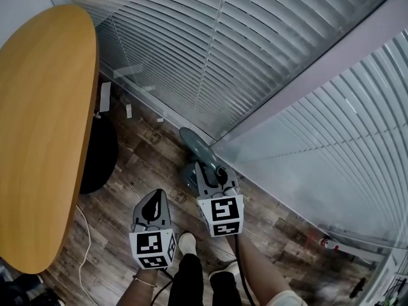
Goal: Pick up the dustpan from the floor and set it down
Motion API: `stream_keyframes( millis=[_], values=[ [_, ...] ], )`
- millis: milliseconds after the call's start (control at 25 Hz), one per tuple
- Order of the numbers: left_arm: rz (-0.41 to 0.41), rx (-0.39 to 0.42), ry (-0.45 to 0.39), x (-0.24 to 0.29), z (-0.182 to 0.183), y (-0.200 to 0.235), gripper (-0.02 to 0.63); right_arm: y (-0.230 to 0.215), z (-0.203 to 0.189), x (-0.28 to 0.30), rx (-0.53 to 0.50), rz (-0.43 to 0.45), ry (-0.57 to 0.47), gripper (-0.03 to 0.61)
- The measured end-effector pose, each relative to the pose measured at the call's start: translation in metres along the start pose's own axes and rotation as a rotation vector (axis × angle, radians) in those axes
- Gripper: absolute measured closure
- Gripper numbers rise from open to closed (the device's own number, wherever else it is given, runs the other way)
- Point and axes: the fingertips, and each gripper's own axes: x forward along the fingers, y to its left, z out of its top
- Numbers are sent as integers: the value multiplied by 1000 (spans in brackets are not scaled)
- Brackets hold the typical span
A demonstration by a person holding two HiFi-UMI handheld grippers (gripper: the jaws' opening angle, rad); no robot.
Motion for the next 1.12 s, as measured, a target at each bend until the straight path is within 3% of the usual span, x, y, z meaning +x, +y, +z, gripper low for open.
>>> stream_keyframes(
  millis=[720, 1120],
  values=[
    [7, -6, -30, -16, 6, -10, 597, -10, -26, -35, 6, -3, 58, 449],
    [13, 5, -122, -66, 49, -37, 597, -54, 1, -157, 107, -137, -12, 451]
  ],
)
